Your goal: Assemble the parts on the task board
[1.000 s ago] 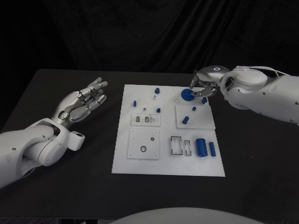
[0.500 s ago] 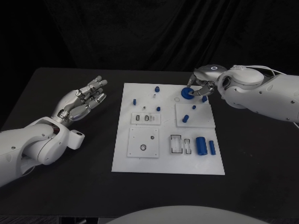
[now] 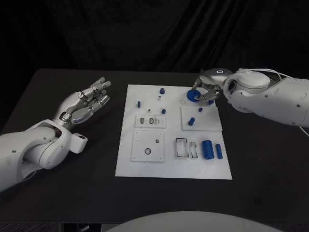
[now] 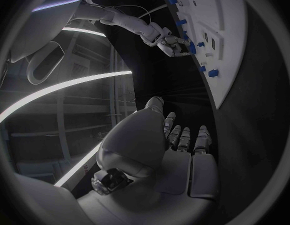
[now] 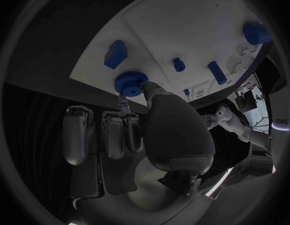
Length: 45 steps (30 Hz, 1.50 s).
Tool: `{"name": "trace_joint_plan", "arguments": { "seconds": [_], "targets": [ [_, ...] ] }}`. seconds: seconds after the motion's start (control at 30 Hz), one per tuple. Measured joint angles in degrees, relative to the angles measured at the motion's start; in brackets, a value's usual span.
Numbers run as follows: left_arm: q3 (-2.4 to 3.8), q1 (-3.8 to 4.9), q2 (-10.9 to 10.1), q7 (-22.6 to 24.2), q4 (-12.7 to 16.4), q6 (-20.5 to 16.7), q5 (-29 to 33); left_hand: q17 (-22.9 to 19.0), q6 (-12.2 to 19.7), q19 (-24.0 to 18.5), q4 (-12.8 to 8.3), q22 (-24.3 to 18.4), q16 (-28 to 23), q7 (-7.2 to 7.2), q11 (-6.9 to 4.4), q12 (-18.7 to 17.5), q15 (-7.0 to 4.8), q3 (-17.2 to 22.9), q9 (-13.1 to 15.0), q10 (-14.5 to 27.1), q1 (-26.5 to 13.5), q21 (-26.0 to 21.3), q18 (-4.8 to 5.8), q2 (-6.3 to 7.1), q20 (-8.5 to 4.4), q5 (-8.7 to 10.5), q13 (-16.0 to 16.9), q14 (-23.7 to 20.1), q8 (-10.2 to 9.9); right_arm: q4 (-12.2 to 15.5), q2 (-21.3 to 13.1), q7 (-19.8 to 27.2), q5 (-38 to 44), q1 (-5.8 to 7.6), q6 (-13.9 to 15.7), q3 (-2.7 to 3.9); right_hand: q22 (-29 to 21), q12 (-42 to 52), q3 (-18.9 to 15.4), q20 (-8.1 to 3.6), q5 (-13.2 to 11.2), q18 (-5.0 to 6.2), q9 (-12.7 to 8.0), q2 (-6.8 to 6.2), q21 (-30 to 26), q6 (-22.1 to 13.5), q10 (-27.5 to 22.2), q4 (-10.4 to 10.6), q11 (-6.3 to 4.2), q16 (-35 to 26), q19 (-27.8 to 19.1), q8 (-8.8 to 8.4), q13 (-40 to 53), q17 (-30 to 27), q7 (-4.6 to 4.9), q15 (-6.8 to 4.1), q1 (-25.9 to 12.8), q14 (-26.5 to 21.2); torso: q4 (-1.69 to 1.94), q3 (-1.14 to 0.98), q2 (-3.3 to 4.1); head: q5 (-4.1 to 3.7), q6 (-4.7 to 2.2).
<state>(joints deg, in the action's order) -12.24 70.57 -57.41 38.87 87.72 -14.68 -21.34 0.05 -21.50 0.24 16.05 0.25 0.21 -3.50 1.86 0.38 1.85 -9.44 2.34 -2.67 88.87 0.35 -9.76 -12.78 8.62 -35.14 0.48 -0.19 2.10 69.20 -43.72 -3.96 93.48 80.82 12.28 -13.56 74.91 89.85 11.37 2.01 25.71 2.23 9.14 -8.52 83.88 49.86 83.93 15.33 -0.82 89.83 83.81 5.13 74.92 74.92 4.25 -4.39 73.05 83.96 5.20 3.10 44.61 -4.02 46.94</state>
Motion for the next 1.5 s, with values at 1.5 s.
{"name": "trace_joint_plan", "arguments": {
  "seconds": [1.5],
  "targets": [
    [0.0, 0.0, 0.5, 0.0, -0.3, 1.0, 0.0, 0.0, -0.4, 0.2, -0.2, 0.0, 0.0, -0.41, 0.2, 0.0, 0.2, 0.5, 0.0, 0.2, 0.2, 0.0, 0.0, -0.22, 0.21, 0.0, 0.0, 0.2, 0.0, 8.3, 0.5, 1.9, -0.3, 3.05, 4.0, -0.05, 0.0, 0.0, -0.4, -0.21, -0.5, 0.01, 2.7, 4.41, 0.5, 2.5, 0.0, -9.2, -0.41, 0.0, 0.2, 5.26, 0.0, 0.0, -0.64, -0.38, 4.5, 0.0, 0.01, 0.05, -0.14, 0.36, 0.19]
  ]
}}
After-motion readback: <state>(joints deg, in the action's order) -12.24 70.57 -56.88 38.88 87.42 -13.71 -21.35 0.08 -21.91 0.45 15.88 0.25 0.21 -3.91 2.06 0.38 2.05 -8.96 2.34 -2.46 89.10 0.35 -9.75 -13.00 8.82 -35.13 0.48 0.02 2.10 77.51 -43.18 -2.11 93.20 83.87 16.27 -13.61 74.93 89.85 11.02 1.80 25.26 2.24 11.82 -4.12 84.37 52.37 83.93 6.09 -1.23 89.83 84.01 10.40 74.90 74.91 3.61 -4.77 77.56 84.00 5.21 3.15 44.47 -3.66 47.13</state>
